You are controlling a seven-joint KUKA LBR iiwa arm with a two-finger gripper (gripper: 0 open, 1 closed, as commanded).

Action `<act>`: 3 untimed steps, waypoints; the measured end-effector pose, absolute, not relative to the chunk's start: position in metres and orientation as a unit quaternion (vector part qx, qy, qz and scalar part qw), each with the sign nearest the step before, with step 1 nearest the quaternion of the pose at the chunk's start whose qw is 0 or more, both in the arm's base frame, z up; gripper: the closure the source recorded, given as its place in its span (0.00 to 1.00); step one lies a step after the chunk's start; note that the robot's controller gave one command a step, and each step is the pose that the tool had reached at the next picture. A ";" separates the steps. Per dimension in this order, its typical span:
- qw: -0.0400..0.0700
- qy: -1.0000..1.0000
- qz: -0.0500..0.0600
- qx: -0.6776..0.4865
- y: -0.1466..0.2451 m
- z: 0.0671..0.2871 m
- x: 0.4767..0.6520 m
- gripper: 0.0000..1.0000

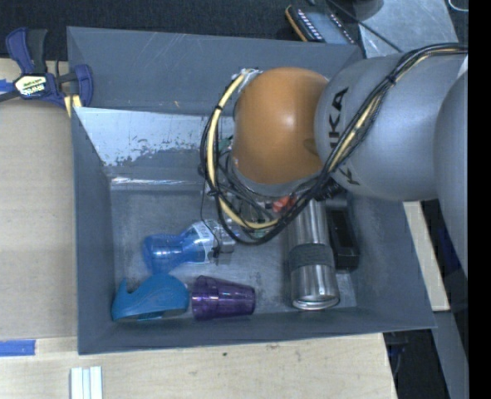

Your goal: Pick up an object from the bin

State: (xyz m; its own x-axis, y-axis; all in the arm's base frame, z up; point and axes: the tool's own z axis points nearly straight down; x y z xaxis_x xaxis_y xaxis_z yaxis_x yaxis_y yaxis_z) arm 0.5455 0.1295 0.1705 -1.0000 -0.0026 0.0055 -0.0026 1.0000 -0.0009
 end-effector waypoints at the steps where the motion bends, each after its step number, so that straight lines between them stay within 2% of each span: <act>1: -0.001 -1.000 0.000 0.000 0.129 0.175 0.547 0.00; 2: 0.002 -1.000 0.000 0.012 0.128 0.069 0.573 0.00; 3: -0.003 -1.000 -0.001 0.002 0.127 0.115 0.577 0.00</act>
Offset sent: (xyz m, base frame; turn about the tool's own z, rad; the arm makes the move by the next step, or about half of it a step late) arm 0.0273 -0.0013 -0.1005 -0.0209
